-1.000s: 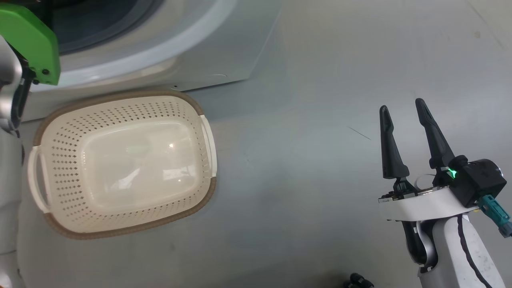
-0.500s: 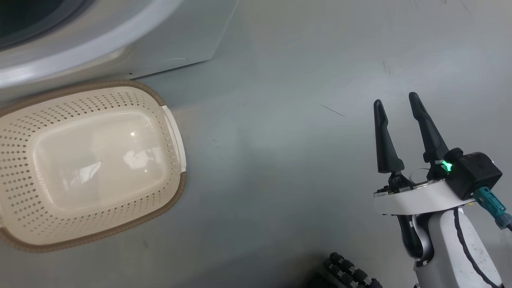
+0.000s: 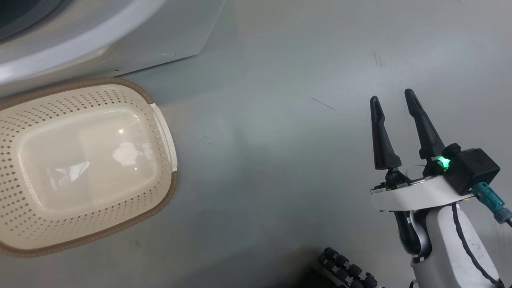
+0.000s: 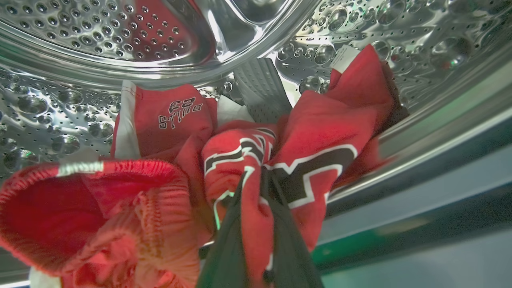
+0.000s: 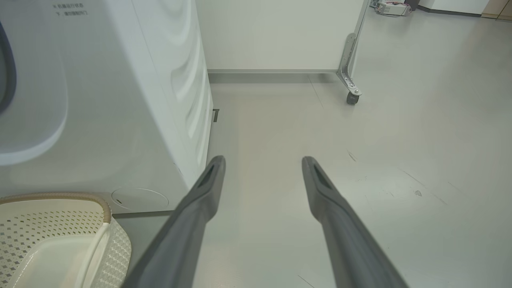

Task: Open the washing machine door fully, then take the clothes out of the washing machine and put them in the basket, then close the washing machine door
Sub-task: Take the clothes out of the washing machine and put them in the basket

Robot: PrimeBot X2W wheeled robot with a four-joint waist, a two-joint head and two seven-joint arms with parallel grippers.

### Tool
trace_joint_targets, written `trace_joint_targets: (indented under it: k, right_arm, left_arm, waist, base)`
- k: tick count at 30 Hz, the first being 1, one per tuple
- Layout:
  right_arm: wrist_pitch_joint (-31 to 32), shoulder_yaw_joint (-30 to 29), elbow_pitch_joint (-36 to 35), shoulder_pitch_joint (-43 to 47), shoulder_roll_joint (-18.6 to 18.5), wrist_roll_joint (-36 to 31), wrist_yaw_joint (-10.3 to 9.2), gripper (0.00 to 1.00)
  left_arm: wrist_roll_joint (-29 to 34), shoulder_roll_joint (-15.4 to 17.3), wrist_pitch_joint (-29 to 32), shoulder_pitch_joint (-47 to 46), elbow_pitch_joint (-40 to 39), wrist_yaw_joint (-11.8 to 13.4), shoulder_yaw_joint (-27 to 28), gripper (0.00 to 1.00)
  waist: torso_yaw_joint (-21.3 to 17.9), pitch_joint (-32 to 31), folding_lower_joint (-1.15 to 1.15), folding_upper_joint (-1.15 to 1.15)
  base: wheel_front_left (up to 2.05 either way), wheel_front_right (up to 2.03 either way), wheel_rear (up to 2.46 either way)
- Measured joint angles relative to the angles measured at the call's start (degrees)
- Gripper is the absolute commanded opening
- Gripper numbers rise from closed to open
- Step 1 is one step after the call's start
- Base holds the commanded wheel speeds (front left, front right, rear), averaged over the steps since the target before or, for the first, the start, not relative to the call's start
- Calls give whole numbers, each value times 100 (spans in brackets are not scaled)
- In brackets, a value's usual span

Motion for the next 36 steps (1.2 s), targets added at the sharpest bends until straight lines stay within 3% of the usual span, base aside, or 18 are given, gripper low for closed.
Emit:
trace_joint_targets:
  k: [19, 36]
  right_arm:
    - [0, -129, 2, -44, 1, -73, -25, 100]
    - [0, -166, 19, -25, -22, -472, -16, 100]
  left_arm:
    - [-163, -333, -1221, 82, 46, 168, 107, 0]
    - [-566, -1251, -3100, 1255, -678, 278, 116, 0]
  waist:
    - [287, -183, 0, 0]
    - [936, -748, -1, 0]
  base:
    - [0, 0, 0]
    - [0, 0, 0]
